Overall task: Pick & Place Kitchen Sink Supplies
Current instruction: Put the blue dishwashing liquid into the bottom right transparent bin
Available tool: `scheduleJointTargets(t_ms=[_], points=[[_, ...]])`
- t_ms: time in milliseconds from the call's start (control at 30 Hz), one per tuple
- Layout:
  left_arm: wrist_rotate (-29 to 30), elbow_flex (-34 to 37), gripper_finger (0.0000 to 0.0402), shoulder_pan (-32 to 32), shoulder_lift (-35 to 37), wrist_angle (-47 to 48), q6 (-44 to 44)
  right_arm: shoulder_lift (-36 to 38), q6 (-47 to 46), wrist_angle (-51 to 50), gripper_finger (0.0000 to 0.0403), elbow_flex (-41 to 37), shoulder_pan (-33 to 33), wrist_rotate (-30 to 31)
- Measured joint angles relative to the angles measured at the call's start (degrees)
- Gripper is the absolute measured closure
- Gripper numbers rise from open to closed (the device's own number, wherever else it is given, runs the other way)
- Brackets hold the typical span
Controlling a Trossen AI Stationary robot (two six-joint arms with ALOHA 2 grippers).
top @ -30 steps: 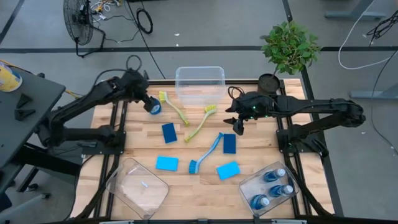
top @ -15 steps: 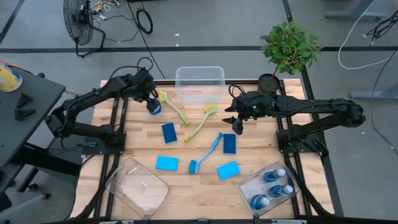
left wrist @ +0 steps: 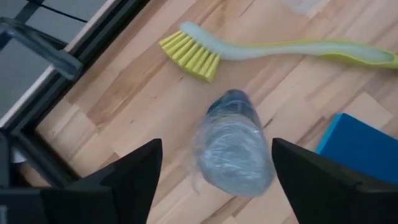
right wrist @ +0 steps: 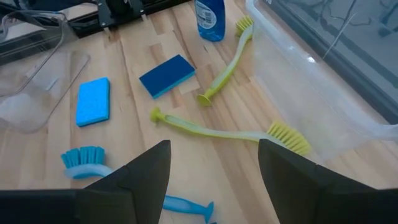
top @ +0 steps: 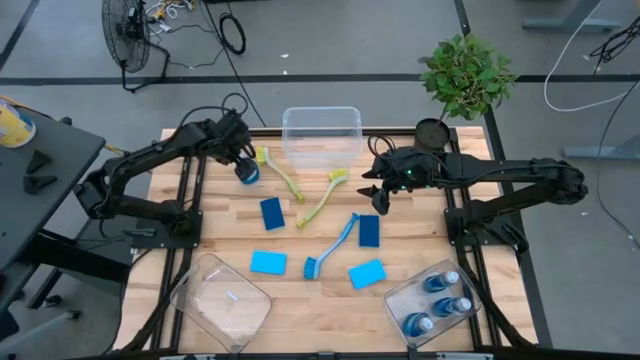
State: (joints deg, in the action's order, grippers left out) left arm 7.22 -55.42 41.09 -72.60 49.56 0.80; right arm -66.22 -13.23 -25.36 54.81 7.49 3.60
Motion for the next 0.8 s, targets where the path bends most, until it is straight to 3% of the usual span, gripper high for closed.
scheduleJointTargets(t_ms=[567,800], points=[[0.37,-0.02,0.0256,-0.01,0.02,-0.26,-0.02,0.0,-1.31,0.07,0.016,0.0,0.0,0.02],[0.32,-0.02,0.026,-0.03,0.07,-0.26,-0.02,0.0,-1.31,0.07,0.016,0.0,-0.02,0.02]])
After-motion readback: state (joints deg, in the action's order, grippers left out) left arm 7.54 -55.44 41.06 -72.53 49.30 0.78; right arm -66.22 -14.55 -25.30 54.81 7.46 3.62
